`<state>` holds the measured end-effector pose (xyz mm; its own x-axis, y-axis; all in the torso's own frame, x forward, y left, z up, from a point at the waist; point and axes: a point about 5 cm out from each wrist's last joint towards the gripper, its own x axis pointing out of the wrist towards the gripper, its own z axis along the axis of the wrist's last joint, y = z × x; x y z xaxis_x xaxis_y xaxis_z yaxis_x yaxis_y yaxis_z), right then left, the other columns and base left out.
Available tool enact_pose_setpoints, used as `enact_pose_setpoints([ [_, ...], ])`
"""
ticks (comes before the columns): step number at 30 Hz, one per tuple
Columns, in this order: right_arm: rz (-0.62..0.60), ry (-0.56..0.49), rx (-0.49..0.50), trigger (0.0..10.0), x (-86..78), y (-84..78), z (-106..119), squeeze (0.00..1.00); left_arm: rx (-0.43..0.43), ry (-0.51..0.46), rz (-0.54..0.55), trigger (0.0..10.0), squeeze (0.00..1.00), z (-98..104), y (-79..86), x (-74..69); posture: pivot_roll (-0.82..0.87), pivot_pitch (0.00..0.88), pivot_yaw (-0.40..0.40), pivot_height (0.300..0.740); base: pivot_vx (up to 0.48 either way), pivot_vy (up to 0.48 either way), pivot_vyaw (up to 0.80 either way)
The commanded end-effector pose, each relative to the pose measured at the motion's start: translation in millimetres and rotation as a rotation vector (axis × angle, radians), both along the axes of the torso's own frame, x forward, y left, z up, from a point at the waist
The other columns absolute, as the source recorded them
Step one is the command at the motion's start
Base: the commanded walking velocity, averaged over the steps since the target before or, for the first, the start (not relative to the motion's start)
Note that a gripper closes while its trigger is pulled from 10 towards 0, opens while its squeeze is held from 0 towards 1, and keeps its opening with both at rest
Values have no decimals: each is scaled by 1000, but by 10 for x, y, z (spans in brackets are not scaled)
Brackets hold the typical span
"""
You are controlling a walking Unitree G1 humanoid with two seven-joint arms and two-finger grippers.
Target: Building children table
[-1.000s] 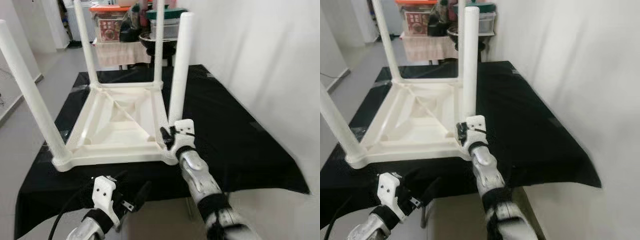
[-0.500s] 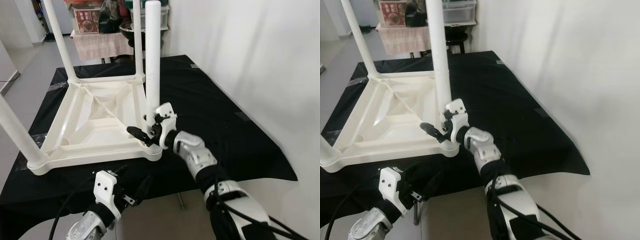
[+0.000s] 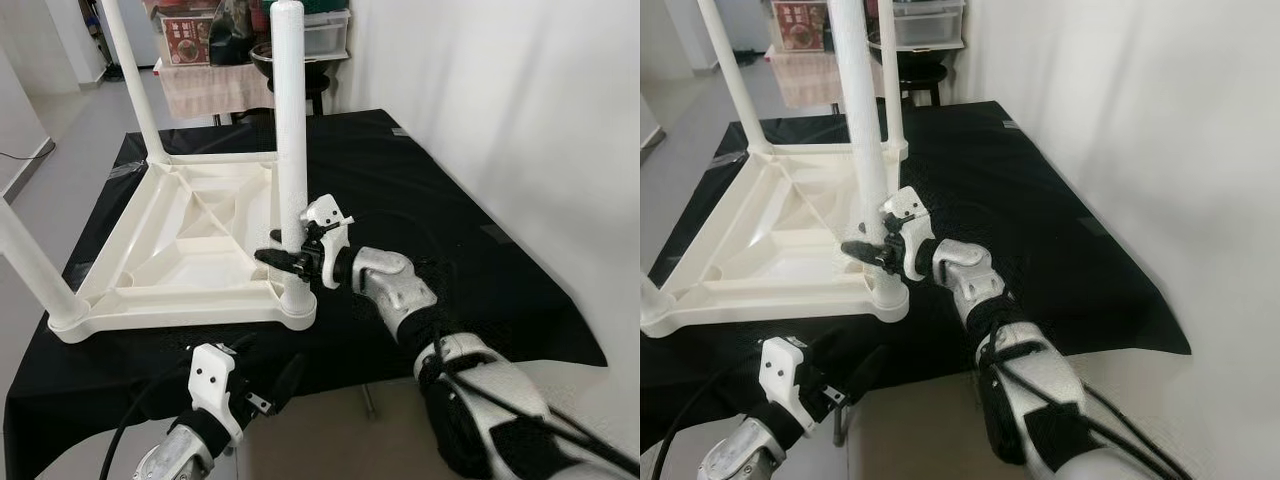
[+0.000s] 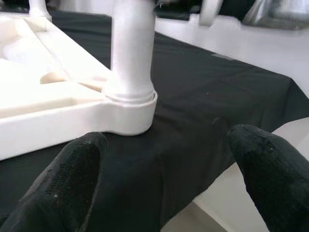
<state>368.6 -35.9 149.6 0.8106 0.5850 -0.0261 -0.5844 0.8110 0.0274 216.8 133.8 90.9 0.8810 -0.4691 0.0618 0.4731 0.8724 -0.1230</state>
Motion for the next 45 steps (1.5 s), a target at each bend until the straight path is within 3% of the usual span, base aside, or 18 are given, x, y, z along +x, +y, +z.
enact_pose_setpoints([
  [1,-258,182,-27,0,-300,27,-516,0,15,21,5,10000,0,-34,52,18,44,0,5,740,0,0,0],
  [2,-235,176,-19,0,-383,126,-545,0,12,22,7,10000,0,-36,61,36,38,0,10,740,0,0,0],
  [6,-211,178,-27,0,-413,212,-574,0,11,24,9,10000,0,-38,68,62,26,0,23,740,0,0,0],
  [11,-114,134,-57,0,-267,323,-459,0,5,21,40,10000,0,-31,98,182,36,0,6,740,0,0,0],
  [12,-99,119,-59,10000,-231,337,-413,0,1,19,53,10000,0,-25,108,209,36,0,5,740,0,0,0],
  [13,-34,100,-23,10000,-195,372,-321,1000,-5,10,97,10000,0,-5,150,261,32,0,1,740,0,0,0],
  [16,76,64,65,10000,-163,409,-172,1000,0,-3,166,10000,0,27,220,345,27,0,-2,740,0,0,0],
  [19,68,-5,80,10000,-151,325,-82,1000,6,-18,212,10000,0,63,281,392,19,0,0,740,0,0,0],
  [26,-15,-50,47,10000,-223,-171,-155,1000,-25,18,372,10000,0,106,515,493,-8,0,13,740,0,0,0],
  [27,-15,-50,47,10000,-223,-171,-155,1000,-25,18,372,10000,0,106,515,493,-8,0,13,740,0,0,0],
  [30,-100,-75,13,10000,-266,-414,-238,1000,3,56,399,10000,0,57,536,510,-24,0,30,740,0,0,0],
  [33,-250,-81,-34,10000,-438,-772,-388,1000,51,103,381,10000,0,-7,488,474,-45,0,44,740,0,0,0],
  [35,-270,-73,-43,10000,-510,-828,-432,1000,62,108,383,10000,0,-14,487,462,-51,0,51,740,0,0,0],
  [36,-285,-59,-58,10000,-587,-865,-479,573,83,101,395,10000,0,-5,502,459,-54,0,48,740,0,0,0],
  [37,-285,-59,-58,10000,-587,-865,-479,573,83,101,395,10000,0,-5,502,459,-54,0,48,740,0,0,0],
  [38,-296,-45,-75,10000,-648,-877,-522,0,115,81,407,10000,0,20,524,460,-56,0,51,740,0,0,0],
  [41,-307,-25,-96,10000,-708,-872,-546,0,150,55,430,10000,0,70,556,475,-51,0,50,740,0,0,0],
  [45,-316,-32,-106,10000,-630,-823,-508,0,164,42,448,10000,0,104,588,471,-44,0,47,740,0,0,0],
])
